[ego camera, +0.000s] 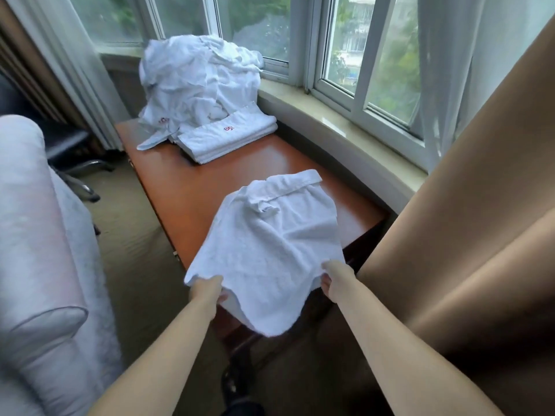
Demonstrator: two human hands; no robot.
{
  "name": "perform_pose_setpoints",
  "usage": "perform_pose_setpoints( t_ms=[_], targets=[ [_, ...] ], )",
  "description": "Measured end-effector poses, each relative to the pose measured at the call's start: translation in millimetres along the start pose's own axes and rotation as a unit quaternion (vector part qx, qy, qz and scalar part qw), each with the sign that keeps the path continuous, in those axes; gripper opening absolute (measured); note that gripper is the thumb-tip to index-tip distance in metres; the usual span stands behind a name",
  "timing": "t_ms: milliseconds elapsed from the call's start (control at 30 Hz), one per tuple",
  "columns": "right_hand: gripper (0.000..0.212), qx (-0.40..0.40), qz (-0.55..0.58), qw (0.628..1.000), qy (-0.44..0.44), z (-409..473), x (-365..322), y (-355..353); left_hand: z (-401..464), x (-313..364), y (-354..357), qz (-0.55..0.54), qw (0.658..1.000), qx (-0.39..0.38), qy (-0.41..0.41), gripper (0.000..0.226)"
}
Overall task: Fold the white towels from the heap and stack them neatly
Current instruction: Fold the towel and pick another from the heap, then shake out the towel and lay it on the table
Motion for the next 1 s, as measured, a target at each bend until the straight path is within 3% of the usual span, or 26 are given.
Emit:
perform_pose_setpoints(
  t_ms=[100, 167, 200, 267, 333, 367, 433, 467, 567, 667, 733, 800, 900, 967, 1000],
  targets=[
    [0.011, -0.019, 0.010, 0.973, -0.229, -24, -68, 39, -9, 96, 11, -0.051, 0.977, -0.001, 0.209, 0.025],
    [0.015, 0.013, 0.026, 0.939, -0.344, -29, -86, 41, -13, 124, 2, -0.127, 0.946, 0.069, 0.292, 0.018],
    [0.017, 0.054, 0.007, 0.939, -0.340, -14, -81, 29, -5, 115, -3, -0.135, 0.941, 0.111, 0.289, 0.022],
    [0.032, 0.087, -0.071, 0.977, -0.183, 24, -37, 5, 16, 60, -6, -0.091, 0.970, 0.164, 0.153, 0.037],
    [0.034, 0.060, -0.147, 0.987, -0.031, 53, 15, -10, 30, -8, -1, -0.005, 0.991, 0.133, 0.010, 0.039],
    [0.027, 0.068, -0.178, 0.982, -0.016, 59, 28, -10, 31, -24, 2, 0.047, 0.992, 0.117, -0.007, 0.033],
    [0.020, 0.116, -0.223, 0.967, -0.042, 62, 29, 2, 36, -19, 5, 0.117, 0.986, 0.115, 0.006, 0.016],
    [0.027, 0.129, -0.227, 0.962, -0.076, 65, 23, 11, 40, -7, 8, 0.135, 0.984, 0.117, 0.028, 0.015],
    [0.046, 0.102, -0.220, 0.957, -0.162, 74, 4, 49, 50, 46, 25, 0.200, 0.960, 0.121, 0.156, 0.041],
    [0.043, 0.077, -0.319, 0.922, -0.204, 85, -14, 83, 65, 96, 53, 0.348, 0.895, 0.068, 0.271, 0.058],
    [0.039, 0.089, -0.380, 0.897, -0.208, 94, -24, 96, 81, 117, 69, 0.465, 0.836, 0.040, 0.290, 0.047],
    [0.029, 0.101, -0.435, 0.878, -0.171, 104, -27, 104, 94, 132, 83, 0.527, 0.797, 0.021, 0.293, 0.034],
    [0.029, 0.165, -0.542, 0.812, -0.141, 112, -32, 109, 106, 149, 110, 0.530, 0.795, -0.017, 0.295, 0.029],
    [0.031, 0.168, -0.521, 0.817, -0.179, 120, -42, 115, 113, 160, 127, 0.505, 0.818, -0.029, 0.274, 0.035],
    [0.028, 0.145, -0.482, 0.843, -0.190, 126, -48, 118, 118, 163, 134, 0.498, 0.828, -0.036, 0.254, 0.042]
  ],
)
Point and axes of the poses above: each hand's wrist, its own z-axis towards the middle knuckle, its own y-axis out of the palm, x = y × z, the point moved 4 cm from there along z, towards the middle knuckle, and after that the axes turned 5 degrees about z, right-handed, at the moved point
